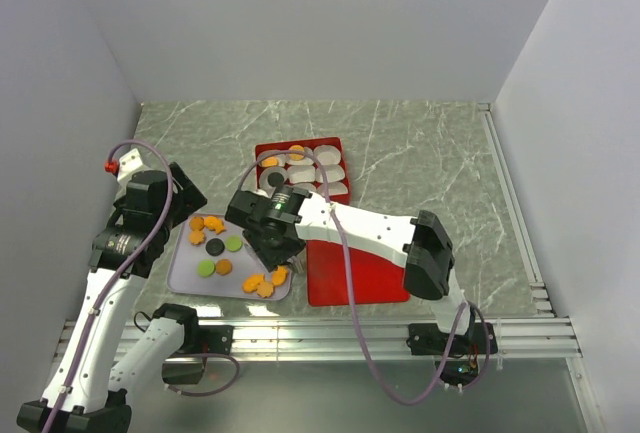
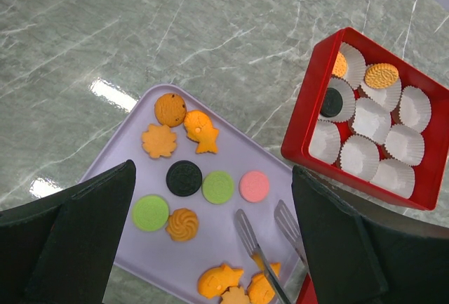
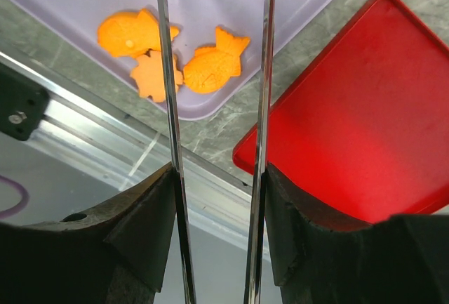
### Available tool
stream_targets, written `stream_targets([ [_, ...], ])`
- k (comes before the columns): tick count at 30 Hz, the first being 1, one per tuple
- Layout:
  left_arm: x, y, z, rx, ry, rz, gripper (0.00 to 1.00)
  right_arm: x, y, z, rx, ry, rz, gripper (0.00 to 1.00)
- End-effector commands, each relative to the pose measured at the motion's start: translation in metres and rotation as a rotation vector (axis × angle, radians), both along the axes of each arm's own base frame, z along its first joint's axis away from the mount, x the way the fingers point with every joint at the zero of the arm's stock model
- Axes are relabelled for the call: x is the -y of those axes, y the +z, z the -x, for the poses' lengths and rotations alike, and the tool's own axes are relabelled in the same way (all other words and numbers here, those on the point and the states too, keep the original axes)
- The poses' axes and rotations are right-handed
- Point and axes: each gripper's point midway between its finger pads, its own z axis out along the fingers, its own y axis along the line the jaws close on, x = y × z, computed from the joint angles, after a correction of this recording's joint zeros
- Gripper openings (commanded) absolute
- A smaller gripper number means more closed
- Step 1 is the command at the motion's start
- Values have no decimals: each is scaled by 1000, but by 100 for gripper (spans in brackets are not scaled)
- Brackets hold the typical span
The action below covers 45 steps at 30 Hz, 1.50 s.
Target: Pack the cookies
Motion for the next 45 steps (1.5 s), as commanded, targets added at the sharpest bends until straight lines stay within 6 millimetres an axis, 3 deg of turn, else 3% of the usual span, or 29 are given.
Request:
stream_targets([
  [1, -3, 5, -1, 30, 10, -7, 99, -5, 2, 0, 6, 19, 6, 56],
  [16, -4, 6, -1, 34, 10, -7, 99, -20, -8, -9, 12, 49, 44, 56],
  [34, -5, 4, -2, 29, 12, -8, 99, -14, -25, -12, -2, 38, 69, 53],
  [40, -5, 4, -2, 28, 12, -7, 99, -17, -24, -14, 0, 32, 58, 47],
  [45, -5, 3, -2, 21, 12, -10, 99, -17, -10, -19, 29, 22, 34, 42],
])
